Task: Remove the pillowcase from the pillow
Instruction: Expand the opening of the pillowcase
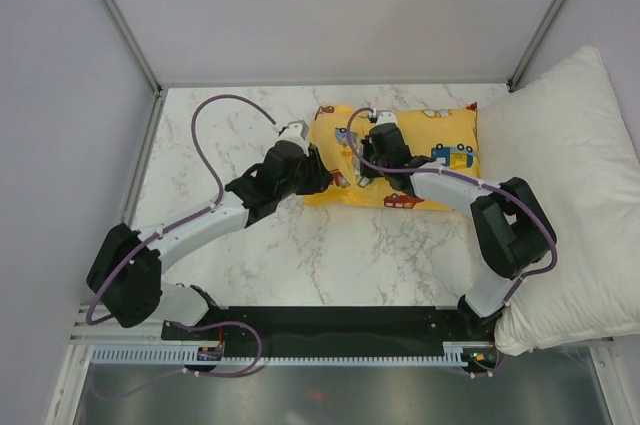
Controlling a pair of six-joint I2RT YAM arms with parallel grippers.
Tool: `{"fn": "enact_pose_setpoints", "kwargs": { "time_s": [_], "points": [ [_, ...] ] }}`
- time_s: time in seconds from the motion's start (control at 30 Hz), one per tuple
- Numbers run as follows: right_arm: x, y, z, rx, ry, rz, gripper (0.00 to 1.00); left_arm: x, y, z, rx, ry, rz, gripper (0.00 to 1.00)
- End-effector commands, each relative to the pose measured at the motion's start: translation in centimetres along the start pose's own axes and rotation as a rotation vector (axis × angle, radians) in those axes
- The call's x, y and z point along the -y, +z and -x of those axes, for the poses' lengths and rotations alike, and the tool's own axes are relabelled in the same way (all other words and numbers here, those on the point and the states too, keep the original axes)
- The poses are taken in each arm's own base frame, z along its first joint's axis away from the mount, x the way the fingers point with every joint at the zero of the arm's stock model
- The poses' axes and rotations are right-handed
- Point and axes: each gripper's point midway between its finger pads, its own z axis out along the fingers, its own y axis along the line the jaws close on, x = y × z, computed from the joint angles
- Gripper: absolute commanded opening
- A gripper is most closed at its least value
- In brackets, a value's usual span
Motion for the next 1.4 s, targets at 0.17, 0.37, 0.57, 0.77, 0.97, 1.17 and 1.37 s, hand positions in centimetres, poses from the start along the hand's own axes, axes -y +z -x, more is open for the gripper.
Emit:
{"fn": "enact_pose_setpoints", "kwargs": {
  "time_s": [0.17,0.37,0.57,0.77,0.97,1.17,1.37],
  "points": [
    [2.7,-1.6,-3.6,-0.068,-0.025,-0.155,0.00,4.3,5.1,-1.1,-0.027,-0.027,-0.061,0.57],
    [1.9,-2.0,-4.1,-0.065,-0.045,-0.136,0.00,4.2,7.2,-2.4,-0.041,-0.053,-0.054,0.63],
    [1.1,-2.7,-5.0,-0.068,-0.065,-0.104,0.00,2.7,9.4,-3.0,-0.048,-0.037,0.045,0.67],
    [0.5,-3.6,-5.8,-0.065,-0.065,-0.064,0.00,0.4,10.5,-3.7,-0.033,-0.038,0.151,0.68],
    [1.7,-3.8,-7.7,-0.094,-0.077,-0.086,0.00,-0.8,10.0,-3.3,0.030,-0.098,0.186,0.69],
    [2.1,-4.0,-8.7,-0.113,-0.079,-0.088,0.00,-1.8,9.1,-2.4,0.096,-0.151,0.195,0.69],
    [1.9,-4.1,-8.8,-0.116,-0.074,-0.075,0.00,-2.0,9.0,-1.4,0.127,-0.139,0.220,0.68]
  ]
}}
